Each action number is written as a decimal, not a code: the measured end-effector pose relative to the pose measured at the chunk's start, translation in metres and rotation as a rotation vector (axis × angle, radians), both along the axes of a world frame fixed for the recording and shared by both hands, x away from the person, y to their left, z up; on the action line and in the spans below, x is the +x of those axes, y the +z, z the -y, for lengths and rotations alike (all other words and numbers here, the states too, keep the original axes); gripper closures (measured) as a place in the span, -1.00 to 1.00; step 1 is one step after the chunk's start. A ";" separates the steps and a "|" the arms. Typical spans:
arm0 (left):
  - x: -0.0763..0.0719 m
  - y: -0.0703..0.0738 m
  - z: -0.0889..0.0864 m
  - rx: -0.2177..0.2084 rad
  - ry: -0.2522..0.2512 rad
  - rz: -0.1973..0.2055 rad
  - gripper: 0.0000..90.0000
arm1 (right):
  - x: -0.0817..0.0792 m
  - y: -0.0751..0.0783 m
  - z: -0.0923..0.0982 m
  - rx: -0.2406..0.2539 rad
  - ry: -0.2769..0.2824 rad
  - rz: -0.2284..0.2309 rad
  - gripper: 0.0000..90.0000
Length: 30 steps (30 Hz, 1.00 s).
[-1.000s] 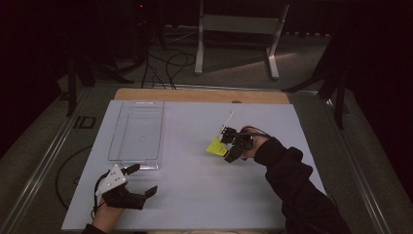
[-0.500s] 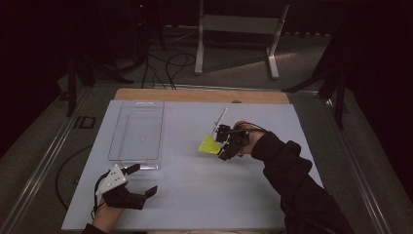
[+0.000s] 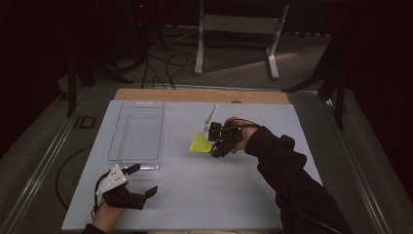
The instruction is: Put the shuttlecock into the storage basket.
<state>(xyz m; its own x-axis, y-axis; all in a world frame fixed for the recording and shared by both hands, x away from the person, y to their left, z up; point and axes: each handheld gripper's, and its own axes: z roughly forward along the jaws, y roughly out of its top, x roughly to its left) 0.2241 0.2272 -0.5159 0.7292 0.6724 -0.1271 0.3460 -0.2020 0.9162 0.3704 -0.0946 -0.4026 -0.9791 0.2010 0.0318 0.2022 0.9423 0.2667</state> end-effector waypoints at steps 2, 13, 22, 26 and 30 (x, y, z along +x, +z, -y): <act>0.000 0.000 0.000 -0.004 0.000 0.000 -0.99 | 0.001 0.003 -0.003 0.009 0.012 -0.002 0.47; 0.000 0.000 0.000 -0.005 -0.001 0.000 -0.99 | 0.002 0.012 -0.023 0.034 0.075 0.005 0.47; 0.000 0.001 0.000 0.002 -0.007 0.009 -0.99 | -0.004 0.017 -0.034 0.069 0.148 0.005 0.47; 0.000 0.001 0.003 0.016 -0.027 0.008 -0.99 | -0.006 0.017 -0.034 0.080 0.161 0.013 0.47; -0.001 0.000 0.005 0.020 -0.041 0.007 -0.99 | -0.006 0.019 -0.034 0.098 0.171 0.024 0.47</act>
<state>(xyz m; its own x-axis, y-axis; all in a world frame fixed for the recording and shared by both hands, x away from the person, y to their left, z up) 0.2236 0.2222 -0.5156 0.7568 0.6446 -0.1087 0.3309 -0.2345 0.9141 0.3644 -0.0605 -0.3837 -0.9994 0.0289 0.0189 0.0338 0.9316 0.3619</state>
